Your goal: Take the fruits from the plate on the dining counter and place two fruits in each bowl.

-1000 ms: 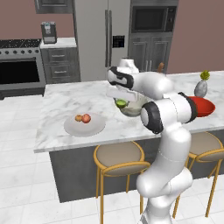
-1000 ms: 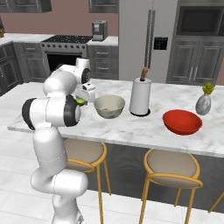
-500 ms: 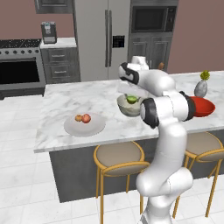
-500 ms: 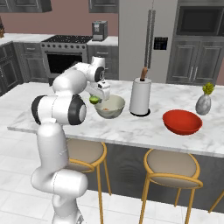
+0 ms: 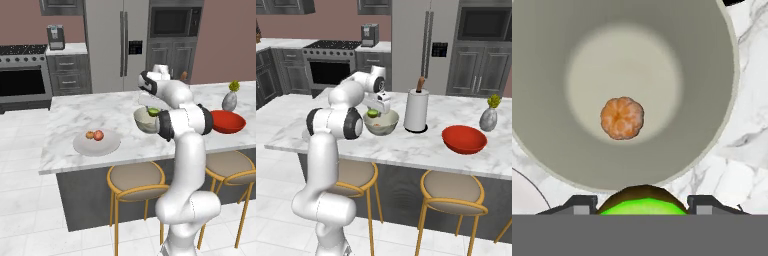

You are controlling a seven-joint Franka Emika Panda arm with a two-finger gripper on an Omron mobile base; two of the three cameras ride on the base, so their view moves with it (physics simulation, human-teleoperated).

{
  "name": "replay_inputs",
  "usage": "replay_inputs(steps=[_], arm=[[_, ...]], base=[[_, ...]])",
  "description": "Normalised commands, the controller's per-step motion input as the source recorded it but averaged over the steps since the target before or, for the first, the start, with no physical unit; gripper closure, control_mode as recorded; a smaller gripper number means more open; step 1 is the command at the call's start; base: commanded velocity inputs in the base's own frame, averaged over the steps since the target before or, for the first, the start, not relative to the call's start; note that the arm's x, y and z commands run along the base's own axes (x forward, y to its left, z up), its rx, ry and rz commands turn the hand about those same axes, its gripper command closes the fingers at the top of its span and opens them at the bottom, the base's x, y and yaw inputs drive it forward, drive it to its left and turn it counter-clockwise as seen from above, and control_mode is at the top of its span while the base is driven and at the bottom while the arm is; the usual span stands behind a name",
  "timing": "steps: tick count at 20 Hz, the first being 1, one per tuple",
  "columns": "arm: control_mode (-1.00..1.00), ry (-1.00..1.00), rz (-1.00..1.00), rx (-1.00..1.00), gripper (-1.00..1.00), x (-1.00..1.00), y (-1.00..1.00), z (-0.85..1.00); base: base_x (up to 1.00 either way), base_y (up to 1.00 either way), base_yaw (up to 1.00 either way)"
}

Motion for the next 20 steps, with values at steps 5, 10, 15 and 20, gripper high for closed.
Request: replay_inputs(steps=[5,10,15,20], arm=[[-1.00,0.00,0.01,0.00,1.00,0.46,-0.03,-0.27],[-1.00,0.00,0.02,0.00,1.00,0.40,-0.07,-0.25],[-1.00,0.00,0.02,0.00,1.00,0.14,-0.01,-0.28],[-1.00,0.00,0.00,0.00,1.00,0.01,0.00,-0.21]], base=[[0.00,0.00,0.00],[0.00,0.00,0.00],[0.00,0.00,0.00],[0.00,0.00,0.00]])
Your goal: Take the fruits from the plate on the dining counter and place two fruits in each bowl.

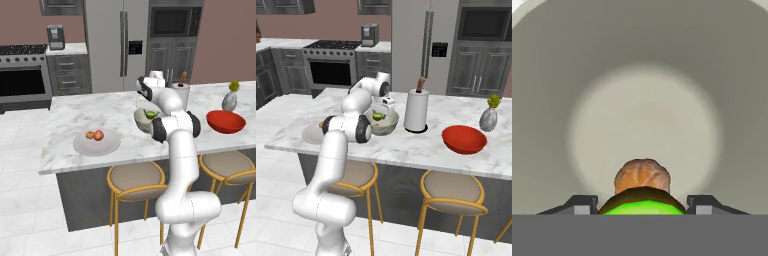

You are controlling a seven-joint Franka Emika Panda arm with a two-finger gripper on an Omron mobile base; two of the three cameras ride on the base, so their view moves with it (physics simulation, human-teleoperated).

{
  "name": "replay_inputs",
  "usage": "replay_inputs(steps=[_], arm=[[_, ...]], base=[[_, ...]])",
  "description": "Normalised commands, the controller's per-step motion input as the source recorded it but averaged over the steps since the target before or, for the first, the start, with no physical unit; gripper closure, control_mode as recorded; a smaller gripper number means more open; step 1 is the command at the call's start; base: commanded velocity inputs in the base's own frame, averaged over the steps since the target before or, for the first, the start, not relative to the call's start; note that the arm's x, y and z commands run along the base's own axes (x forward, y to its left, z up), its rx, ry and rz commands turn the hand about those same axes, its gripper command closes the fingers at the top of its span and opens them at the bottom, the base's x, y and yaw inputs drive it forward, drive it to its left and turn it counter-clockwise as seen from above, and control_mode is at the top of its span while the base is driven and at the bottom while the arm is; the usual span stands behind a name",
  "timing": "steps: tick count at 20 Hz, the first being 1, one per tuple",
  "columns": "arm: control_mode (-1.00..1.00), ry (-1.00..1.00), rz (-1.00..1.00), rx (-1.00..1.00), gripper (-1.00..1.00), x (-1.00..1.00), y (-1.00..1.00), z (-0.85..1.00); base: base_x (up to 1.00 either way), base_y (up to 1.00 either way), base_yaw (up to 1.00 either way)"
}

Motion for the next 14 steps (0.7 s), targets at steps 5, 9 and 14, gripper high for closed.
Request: replay_inputs(steps=[5,9,14], arm=[[-1.00,0.00,0.01,0.00,-1.00,0.00,0.00,-0.09],[-1.00,0.00,0.02,0.00,-1.00,0.00,-0.01,-0.04],[-1.00,0.00,0.02,0.00,-1.00,0.00,0.00,-0.01]], base=[[0.00,0.00,0.00],[0.00,0.00,0.00],[0.00,0.00,0.00]])
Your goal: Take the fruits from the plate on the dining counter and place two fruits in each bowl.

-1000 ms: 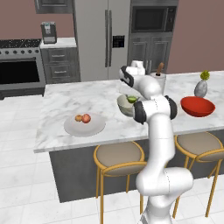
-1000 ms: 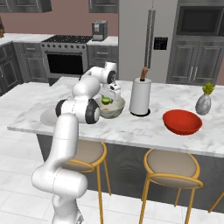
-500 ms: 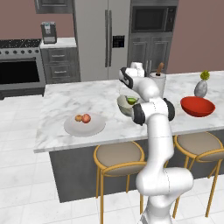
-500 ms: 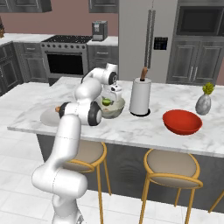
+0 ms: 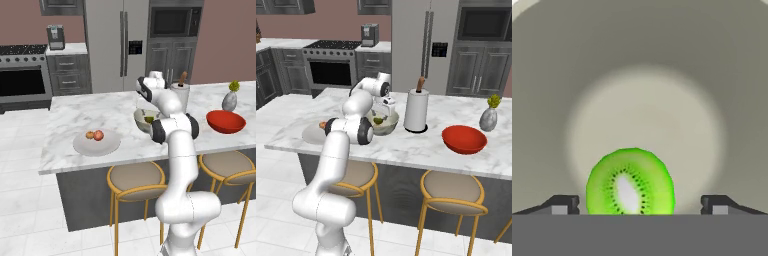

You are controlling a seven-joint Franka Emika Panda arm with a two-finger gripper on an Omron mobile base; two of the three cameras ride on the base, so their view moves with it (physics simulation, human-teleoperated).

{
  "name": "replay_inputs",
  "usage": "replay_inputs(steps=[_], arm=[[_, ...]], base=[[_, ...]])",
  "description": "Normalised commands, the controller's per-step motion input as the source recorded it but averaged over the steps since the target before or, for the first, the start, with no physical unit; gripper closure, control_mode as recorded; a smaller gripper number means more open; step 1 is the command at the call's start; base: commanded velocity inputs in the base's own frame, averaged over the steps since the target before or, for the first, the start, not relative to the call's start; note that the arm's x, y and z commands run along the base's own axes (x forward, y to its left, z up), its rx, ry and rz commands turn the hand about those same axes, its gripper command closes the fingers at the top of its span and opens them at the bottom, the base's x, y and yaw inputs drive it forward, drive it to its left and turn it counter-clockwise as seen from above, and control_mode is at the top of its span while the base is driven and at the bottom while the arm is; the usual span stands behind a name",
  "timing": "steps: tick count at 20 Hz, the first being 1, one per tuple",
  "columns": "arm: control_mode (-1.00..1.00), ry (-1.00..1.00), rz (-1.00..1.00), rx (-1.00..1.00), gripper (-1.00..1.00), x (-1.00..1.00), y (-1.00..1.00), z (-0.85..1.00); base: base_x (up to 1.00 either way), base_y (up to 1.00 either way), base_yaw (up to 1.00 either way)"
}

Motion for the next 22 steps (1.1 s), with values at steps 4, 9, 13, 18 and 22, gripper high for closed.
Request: replay_inputs(steps=[4,9,13,18,22], arm=[[-1.00,0.00,0.02,0.00,-1.00,-0.08,0.00,0.10],[-1.00,0.00,0.00,0.00,-1.00,-0.24,0.00,0.43],[-1.00,-0.01,0.00,0.00,-1.00,-0.54,0.03,0.44],[-1.00,-0.02,0.06,0.00,-1.00,-0.86,0.24,0.13],[-1.00,-0.09,0.06,0.00,-1.00,-0.99,0.29,0.00]], base=[[0.00,0.00,0.00],[0.00,0.00,0.00],[0.00,0.00,0.00],[0.00,0.00,0.00],[0.00,0.00,0.00]])
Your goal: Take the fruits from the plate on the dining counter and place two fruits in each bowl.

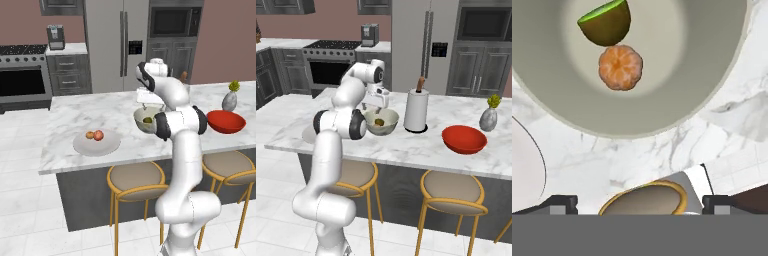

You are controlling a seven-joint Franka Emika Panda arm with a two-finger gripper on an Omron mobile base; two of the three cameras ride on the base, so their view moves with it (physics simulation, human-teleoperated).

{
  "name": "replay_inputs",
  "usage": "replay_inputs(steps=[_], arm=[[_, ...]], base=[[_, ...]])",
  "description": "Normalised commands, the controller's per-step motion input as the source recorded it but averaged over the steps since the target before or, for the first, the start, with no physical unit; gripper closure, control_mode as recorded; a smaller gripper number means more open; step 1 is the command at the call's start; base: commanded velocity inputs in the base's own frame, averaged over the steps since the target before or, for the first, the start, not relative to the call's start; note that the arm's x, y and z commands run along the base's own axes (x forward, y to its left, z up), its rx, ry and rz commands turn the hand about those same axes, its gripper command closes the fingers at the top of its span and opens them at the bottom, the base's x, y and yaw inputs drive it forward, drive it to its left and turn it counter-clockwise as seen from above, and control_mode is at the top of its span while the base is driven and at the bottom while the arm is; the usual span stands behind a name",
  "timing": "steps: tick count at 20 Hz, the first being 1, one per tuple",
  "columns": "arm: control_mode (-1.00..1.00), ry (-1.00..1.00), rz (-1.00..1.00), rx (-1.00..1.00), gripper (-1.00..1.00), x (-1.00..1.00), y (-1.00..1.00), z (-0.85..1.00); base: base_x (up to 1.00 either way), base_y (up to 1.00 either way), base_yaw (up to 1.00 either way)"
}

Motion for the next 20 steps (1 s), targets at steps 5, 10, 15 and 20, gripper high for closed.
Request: replay_inputs(steps=[5,10,15,20], arm=[[-1.00,-0.17,0.02,0.00,-1.00,-0.90,0.36,0.02],[-1.00,-0.13,0.04,0.00,-1.00,-0.52,0.41,0.19],[-1.00,-0.23,0.13,0.00,-1.00,-0.45,0.53,0.02],[-1.00,-0.13,0.15,0.00,-1.00,-0.14,0.53,0.00]], base=[[0.00,0.00,0.00],[0.00,0.00,0.00],[0.00,0.00,0.00],[0.00,0.00,0.00]])
